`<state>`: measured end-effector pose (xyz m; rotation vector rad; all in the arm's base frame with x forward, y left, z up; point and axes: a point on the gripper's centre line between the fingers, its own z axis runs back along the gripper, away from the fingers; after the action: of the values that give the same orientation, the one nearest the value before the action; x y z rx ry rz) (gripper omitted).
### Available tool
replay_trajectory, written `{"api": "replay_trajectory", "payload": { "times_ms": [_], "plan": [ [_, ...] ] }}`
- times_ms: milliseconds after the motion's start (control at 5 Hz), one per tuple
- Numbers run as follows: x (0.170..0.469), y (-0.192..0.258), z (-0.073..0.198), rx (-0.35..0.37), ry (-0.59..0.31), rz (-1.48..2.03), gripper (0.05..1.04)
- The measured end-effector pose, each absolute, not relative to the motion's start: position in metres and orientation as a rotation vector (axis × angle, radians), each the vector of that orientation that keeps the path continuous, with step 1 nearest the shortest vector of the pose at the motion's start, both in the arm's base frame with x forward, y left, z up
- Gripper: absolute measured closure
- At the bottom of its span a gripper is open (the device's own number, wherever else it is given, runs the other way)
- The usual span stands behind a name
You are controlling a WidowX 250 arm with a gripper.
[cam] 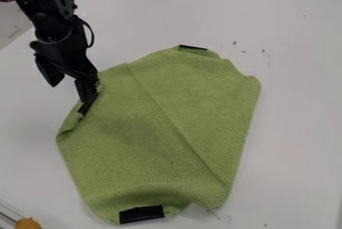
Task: Unfold the cloth from right to left
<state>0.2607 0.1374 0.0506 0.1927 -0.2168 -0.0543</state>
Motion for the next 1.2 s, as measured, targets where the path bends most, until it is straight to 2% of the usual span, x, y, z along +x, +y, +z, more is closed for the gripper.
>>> {"api": "replay_trajectory", "payload": {
  "times_ms": [200, 400, 600, 800, 1200],
  "plan": [
    [0.252, 0.133, 0.058, 0.169, -0.173, -0.019, 0.083],
    [0.249, 0.125, 0.06, 0.114, -0.146, 0.012, 0.083],
    [0.251, 0.102, 0.073, 0.091, -0.145, 0.123, 0.083],
    [0.253, 0.081, 0.077, 0.092, -0.105, 0.166, 0.083],
    [0.282, 0.068, 0.093, 0.091, -0.103, 0.159, 0.083]
  ]
}}
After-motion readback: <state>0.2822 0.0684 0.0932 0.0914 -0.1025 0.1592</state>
